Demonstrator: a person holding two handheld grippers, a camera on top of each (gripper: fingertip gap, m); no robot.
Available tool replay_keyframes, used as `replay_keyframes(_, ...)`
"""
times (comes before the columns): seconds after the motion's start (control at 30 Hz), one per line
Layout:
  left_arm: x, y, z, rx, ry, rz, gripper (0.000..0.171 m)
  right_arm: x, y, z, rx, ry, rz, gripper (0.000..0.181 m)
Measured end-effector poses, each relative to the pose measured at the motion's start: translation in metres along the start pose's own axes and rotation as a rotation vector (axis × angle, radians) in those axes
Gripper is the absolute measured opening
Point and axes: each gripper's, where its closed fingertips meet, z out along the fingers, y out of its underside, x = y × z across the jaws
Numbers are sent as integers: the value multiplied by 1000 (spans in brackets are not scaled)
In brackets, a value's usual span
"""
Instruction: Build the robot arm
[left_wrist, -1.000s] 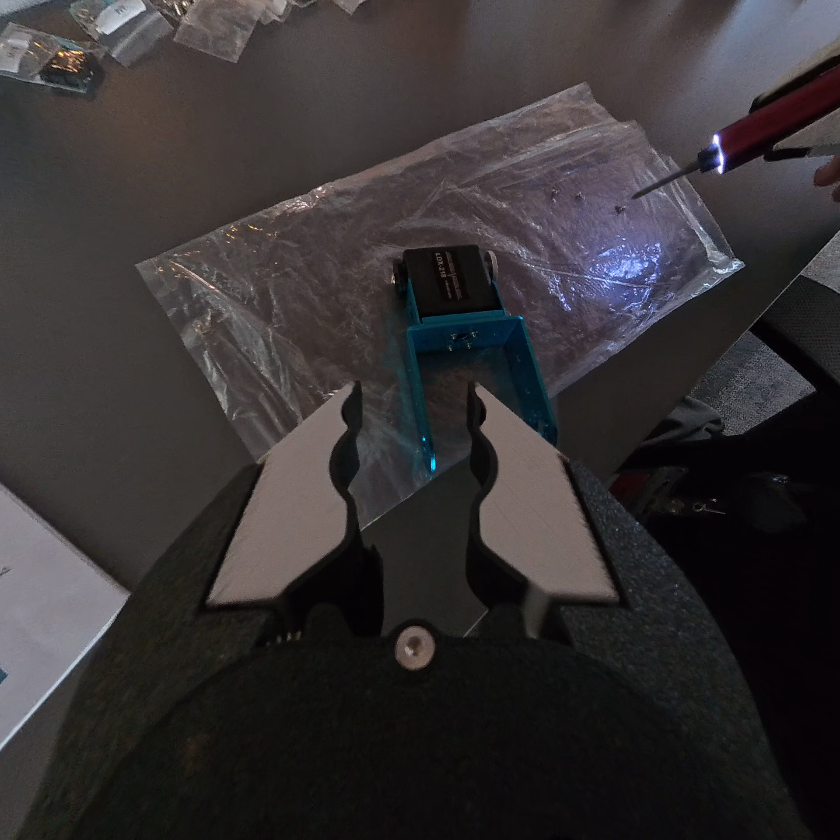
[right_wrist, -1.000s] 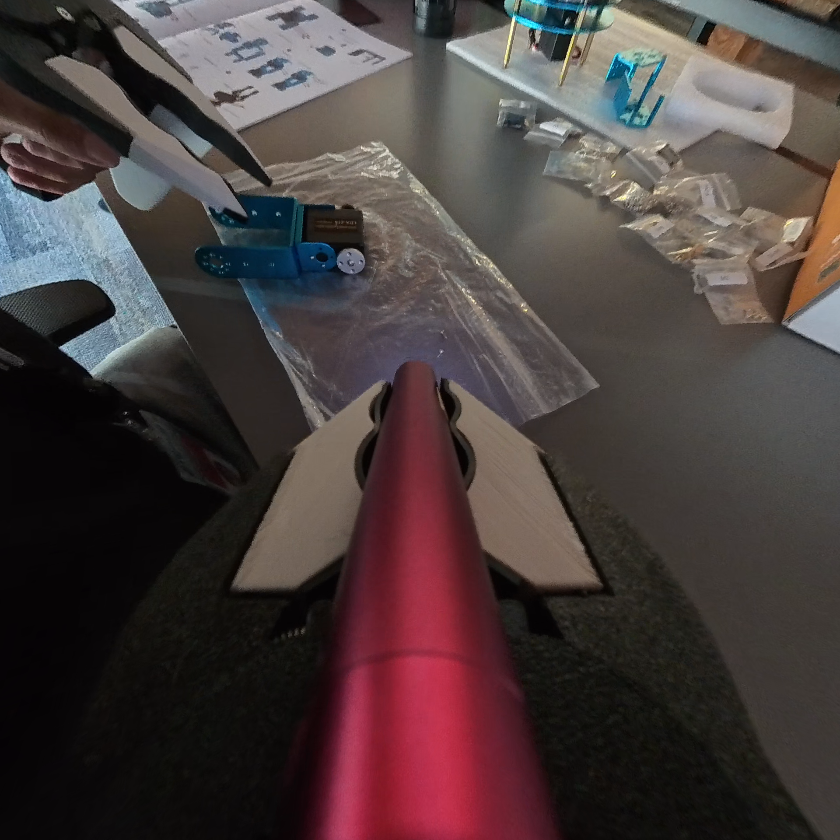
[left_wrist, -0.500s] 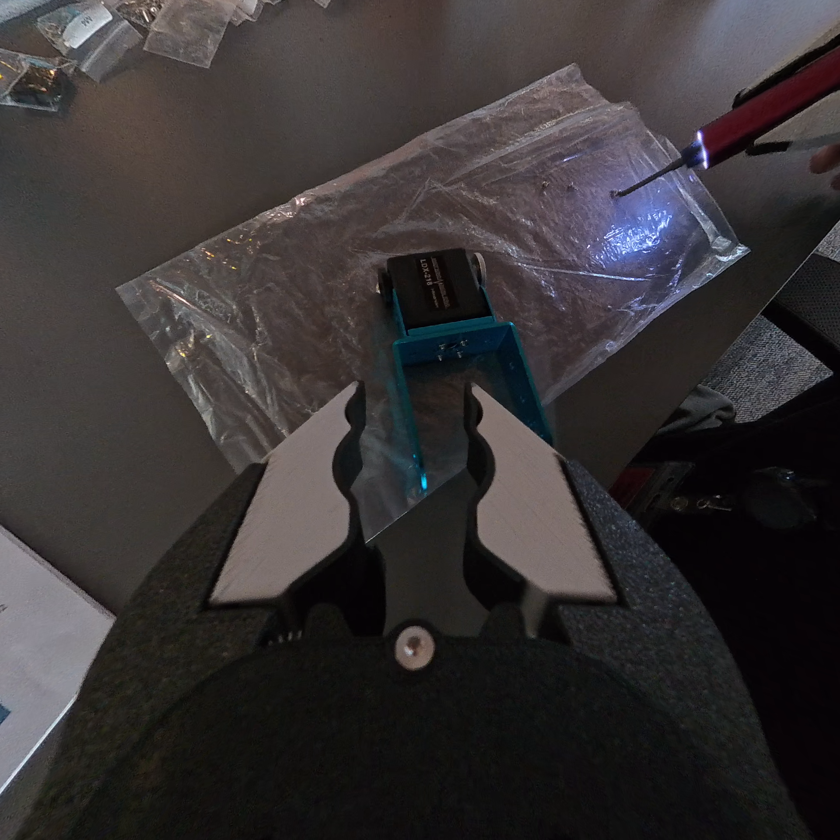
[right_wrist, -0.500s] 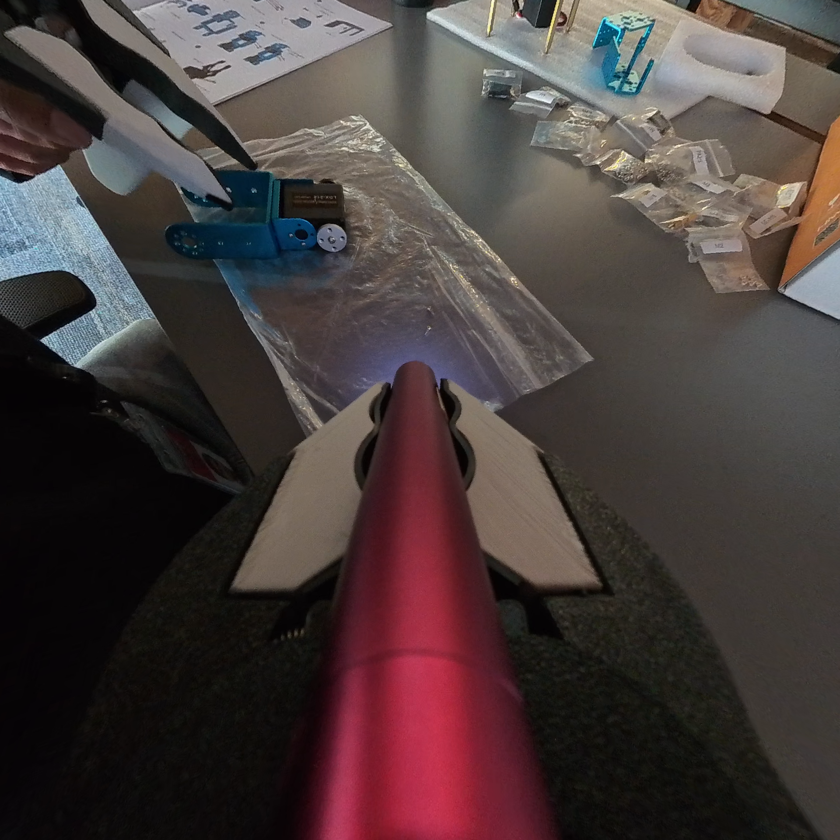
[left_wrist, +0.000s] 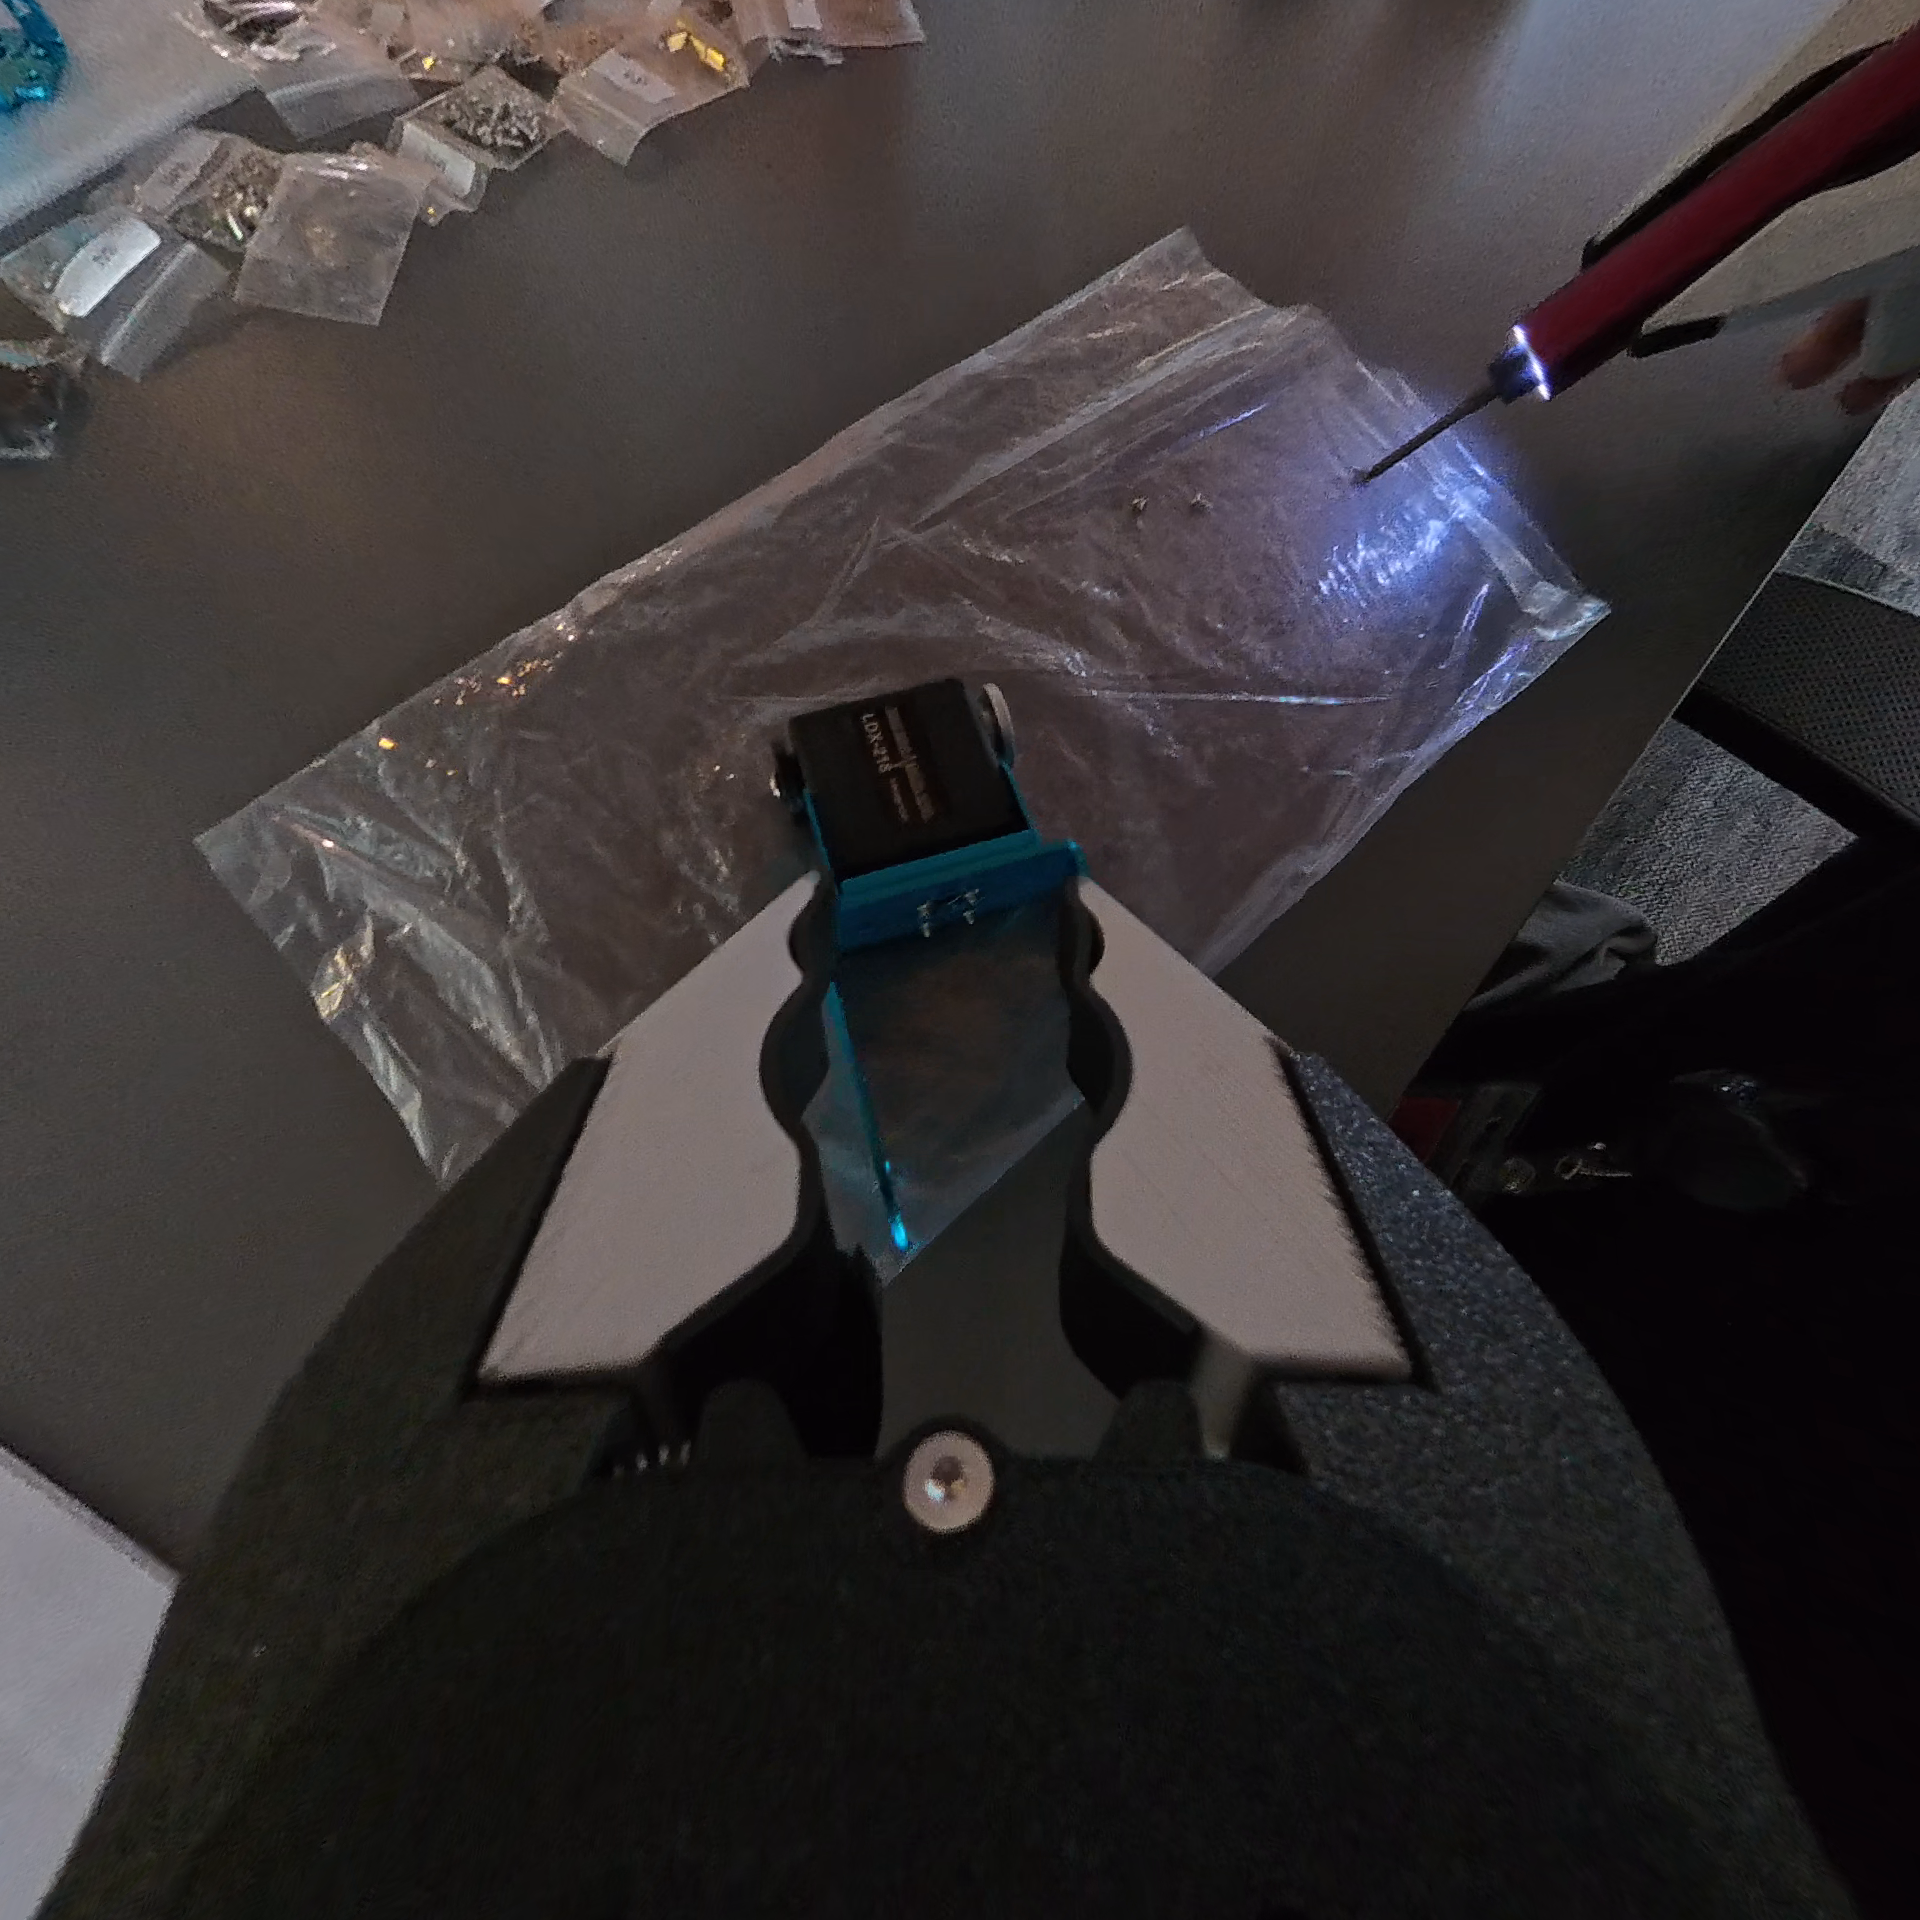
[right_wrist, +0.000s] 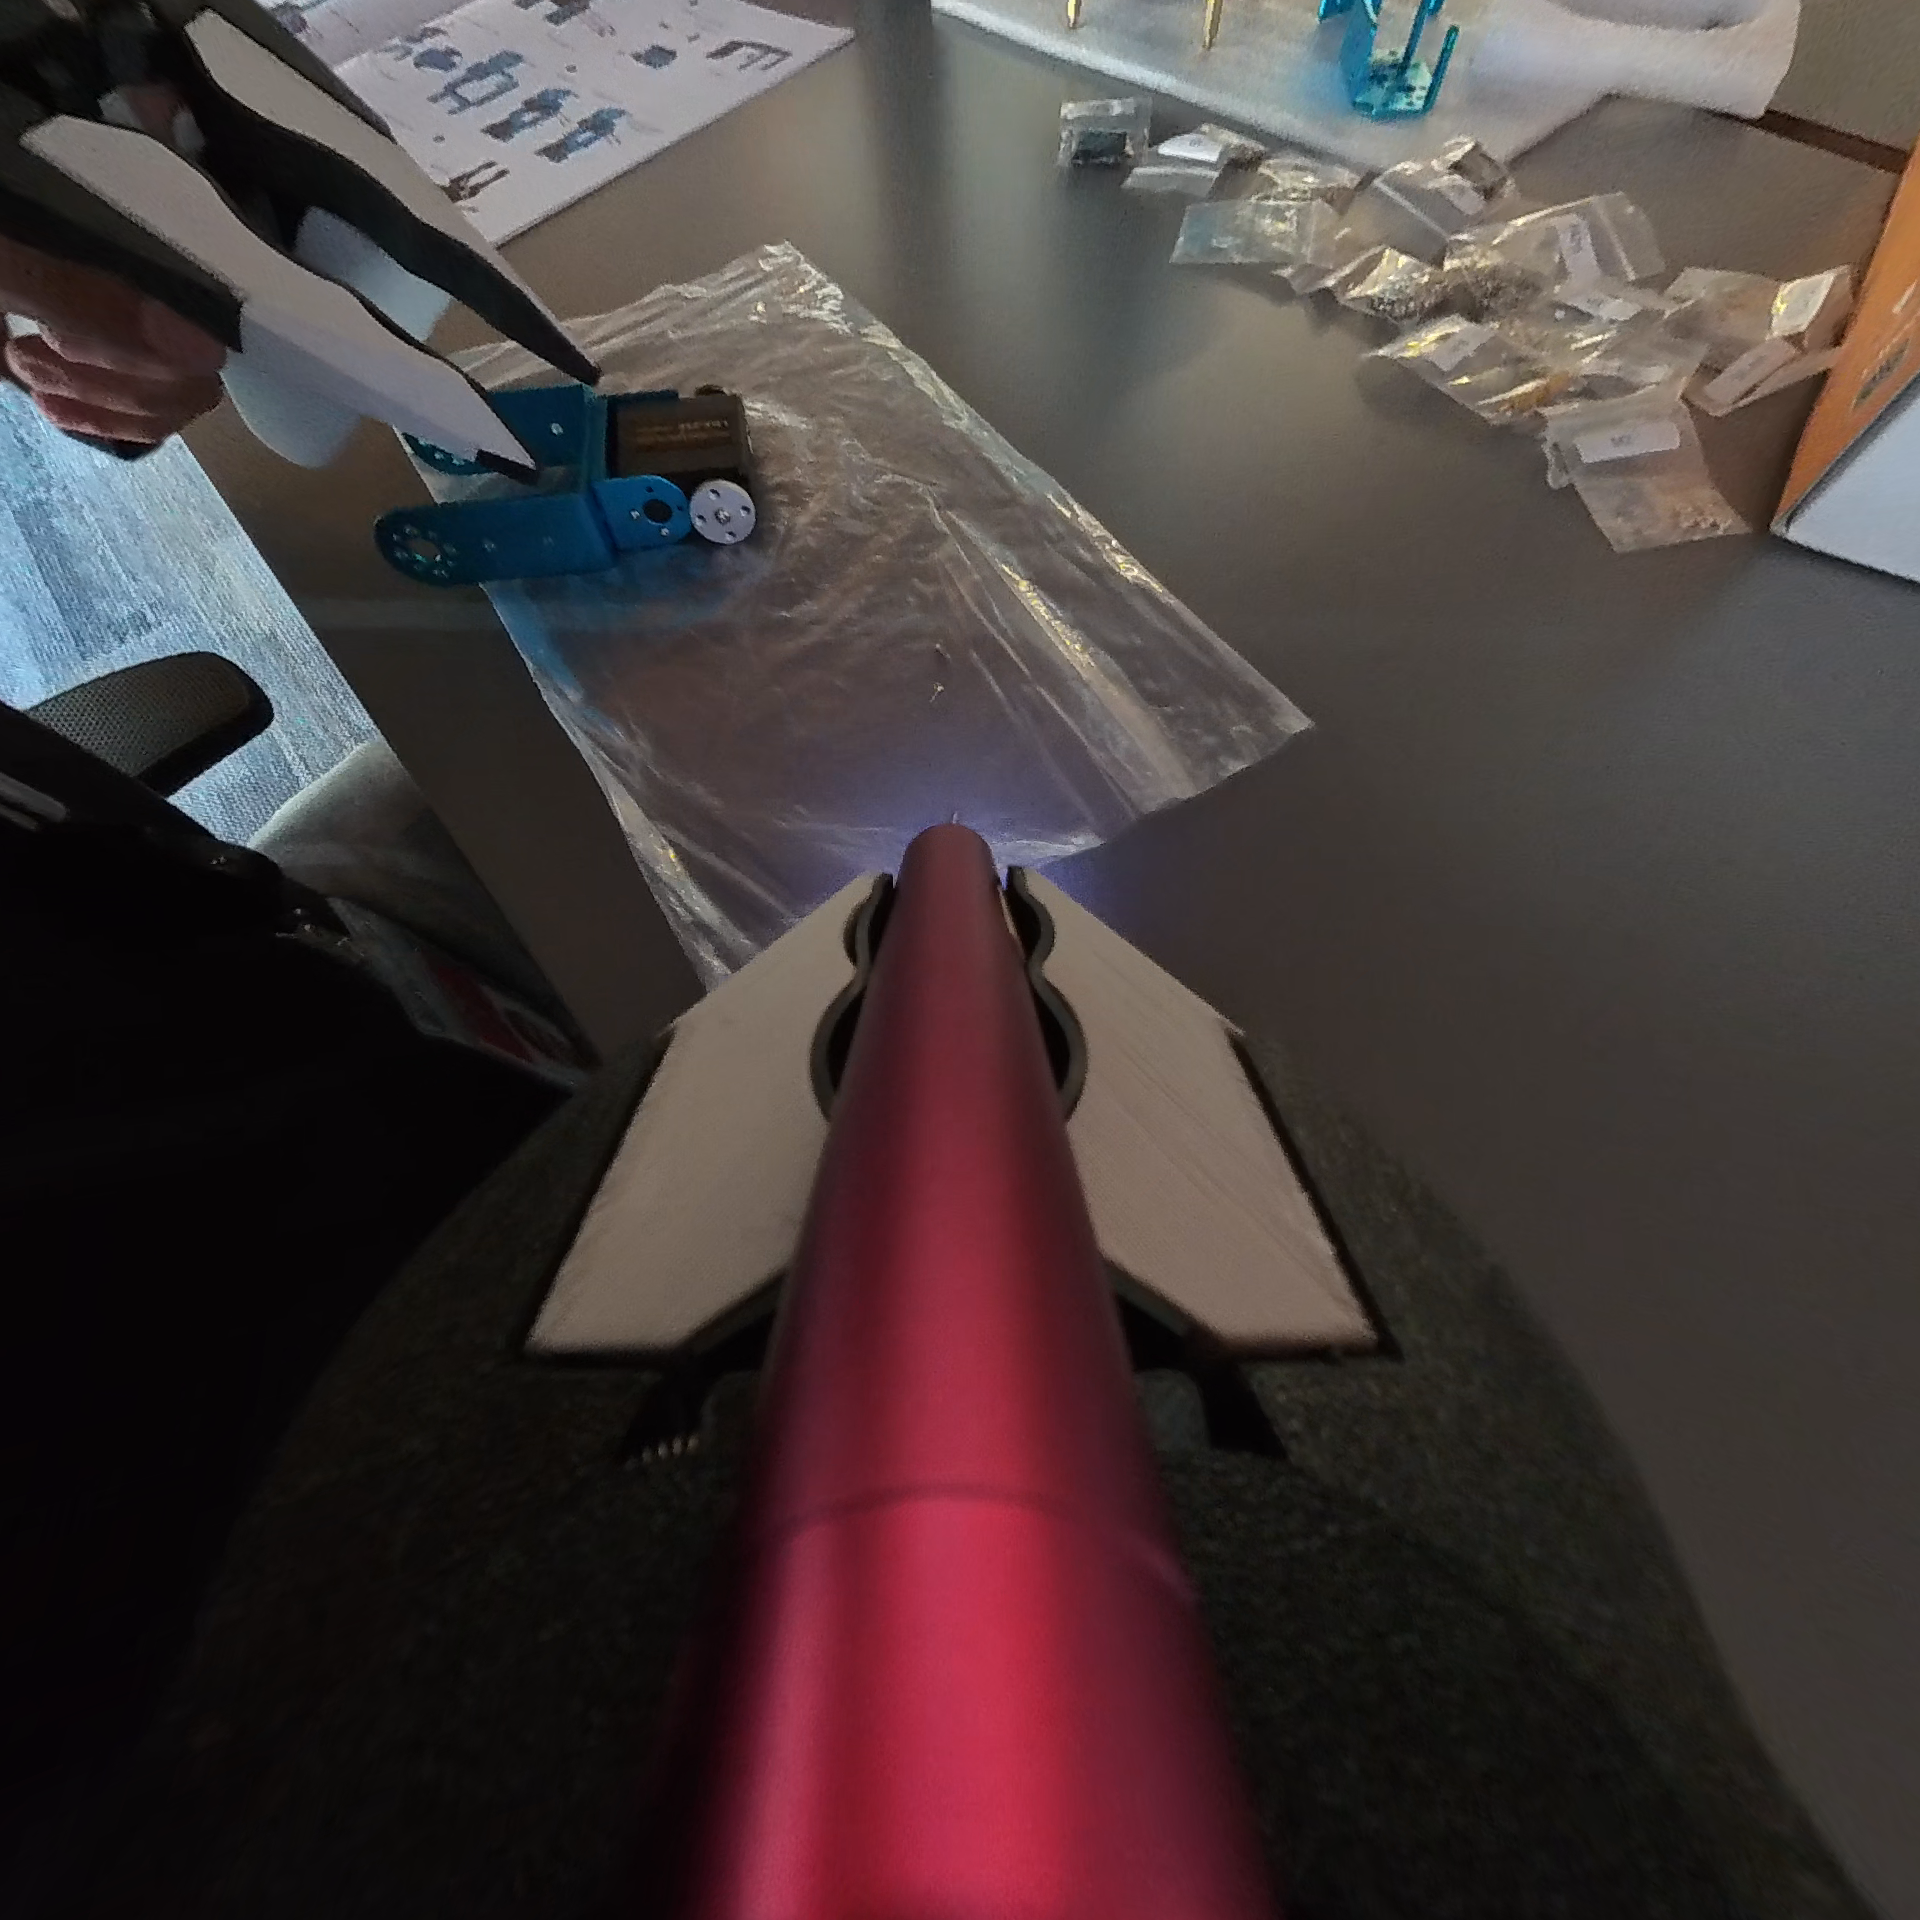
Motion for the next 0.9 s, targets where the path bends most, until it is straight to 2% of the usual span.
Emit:
replay_keyframes(0.27, 15, -16, 9, 28, 52, 58, 42, 0, -1, -5, 19, -21, 20, 21)
replay_keyframes(0.43, 33, -33, 14, 67, 111, 157, 42, -1, -9, -8, 63, -39, 30, 22)
replay_keyframes(0.6, 58, -57, 32, 120, 139, 423, 42, -8, -26, -8, 151, -125, 77, 23)
replay_keyframes(0.77, 76, -59, 62, 103, 68, 756, 42, -17, -45, 1, 227, -231, 125, 23)
replay_keyframes(0.9, 77, -56, 71, 88, 19, 838, 42, -20, -49, 6, 222, -240, 102, 22)
